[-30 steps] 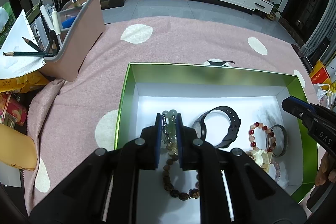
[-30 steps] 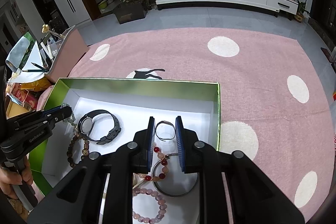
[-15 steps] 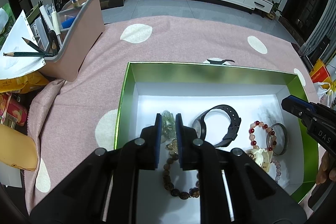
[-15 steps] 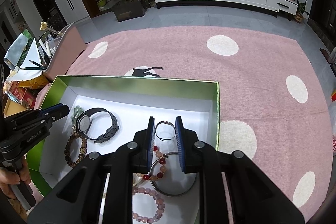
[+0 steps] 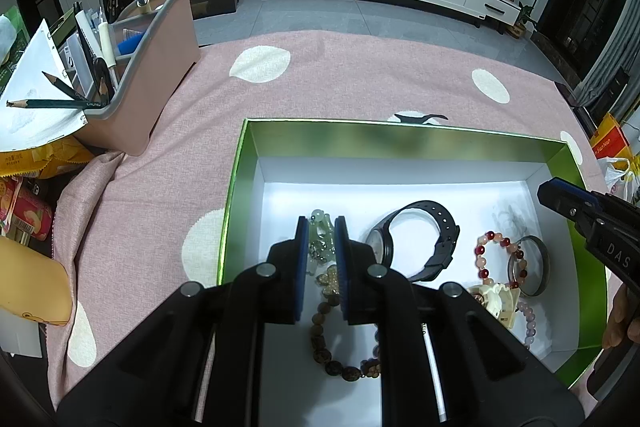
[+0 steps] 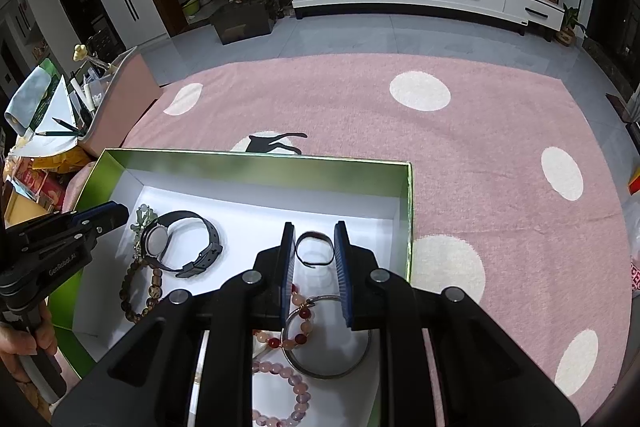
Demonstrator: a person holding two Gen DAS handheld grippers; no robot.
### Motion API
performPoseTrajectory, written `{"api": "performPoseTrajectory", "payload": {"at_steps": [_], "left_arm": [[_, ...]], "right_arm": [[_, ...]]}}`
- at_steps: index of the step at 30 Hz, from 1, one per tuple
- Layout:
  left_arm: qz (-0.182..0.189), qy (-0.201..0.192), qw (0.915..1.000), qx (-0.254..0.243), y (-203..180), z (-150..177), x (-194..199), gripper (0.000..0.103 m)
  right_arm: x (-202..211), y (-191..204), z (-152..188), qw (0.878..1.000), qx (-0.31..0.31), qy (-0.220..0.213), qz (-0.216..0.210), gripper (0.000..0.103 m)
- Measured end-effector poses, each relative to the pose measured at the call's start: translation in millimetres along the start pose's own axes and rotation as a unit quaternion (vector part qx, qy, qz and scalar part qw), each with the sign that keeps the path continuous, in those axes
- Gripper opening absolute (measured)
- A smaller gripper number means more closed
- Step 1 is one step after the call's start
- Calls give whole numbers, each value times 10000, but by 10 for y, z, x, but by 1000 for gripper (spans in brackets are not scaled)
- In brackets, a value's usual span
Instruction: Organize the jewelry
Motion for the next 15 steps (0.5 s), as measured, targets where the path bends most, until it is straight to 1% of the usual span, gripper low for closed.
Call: {"api": "performPoseTrajectory", "payload": {"at_steps": [6,12,15], "left_arm": [[0,-6,10000,-12,-4,0,7,16],[6,-22,10000,-35,-20,-5,26,22],[7,-40,10000,-46,-27,-10,43,28]], "right_arm": [[32,3,-20,10000,23,-64,14,20],[46,6,-29,10000,29,-78,17,20],[53,7,-26,10000,35,-84,16,20]]}}
Point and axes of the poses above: each gripper's, at about its wrist camera, not at the fingertips, and x roughly against the way its jaws point, y to its left, z to its underside, the point moved 1 cm from there along -x, roughly the way its jaws point, and after that the axes turned 11 degrees about -y, right-handed, at the moved point
